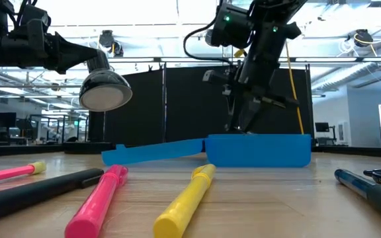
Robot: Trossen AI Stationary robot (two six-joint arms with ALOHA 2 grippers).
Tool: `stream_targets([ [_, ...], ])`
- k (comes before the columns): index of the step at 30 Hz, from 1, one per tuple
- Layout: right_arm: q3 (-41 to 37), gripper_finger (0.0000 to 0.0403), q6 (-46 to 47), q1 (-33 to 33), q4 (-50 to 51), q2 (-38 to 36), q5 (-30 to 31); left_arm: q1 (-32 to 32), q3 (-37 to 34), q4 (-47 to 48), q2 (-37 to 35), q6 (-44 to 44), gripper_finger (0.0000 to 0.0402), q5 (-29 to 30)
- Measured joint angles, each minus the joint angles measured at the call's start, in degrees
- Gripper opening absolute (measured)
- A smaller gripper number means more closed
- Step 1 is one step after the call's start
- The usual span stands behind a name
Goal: Pick & place school supplies into a supply box
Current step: Put the scissors into the supply box
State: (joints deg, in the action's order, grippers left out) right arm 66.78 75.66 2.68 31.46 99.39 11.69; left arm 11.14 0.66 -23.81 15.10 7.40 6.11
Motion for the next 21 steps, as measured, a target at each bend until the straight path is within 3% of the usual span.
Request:
stream_targets([
  [21, 0.22, 0.0090, 0.92, 0.28, 1.38, 7.58, -2.55, 0.04, -0.02, -0.23, 0.01, 1.77, 0.0047, 0.15],
])
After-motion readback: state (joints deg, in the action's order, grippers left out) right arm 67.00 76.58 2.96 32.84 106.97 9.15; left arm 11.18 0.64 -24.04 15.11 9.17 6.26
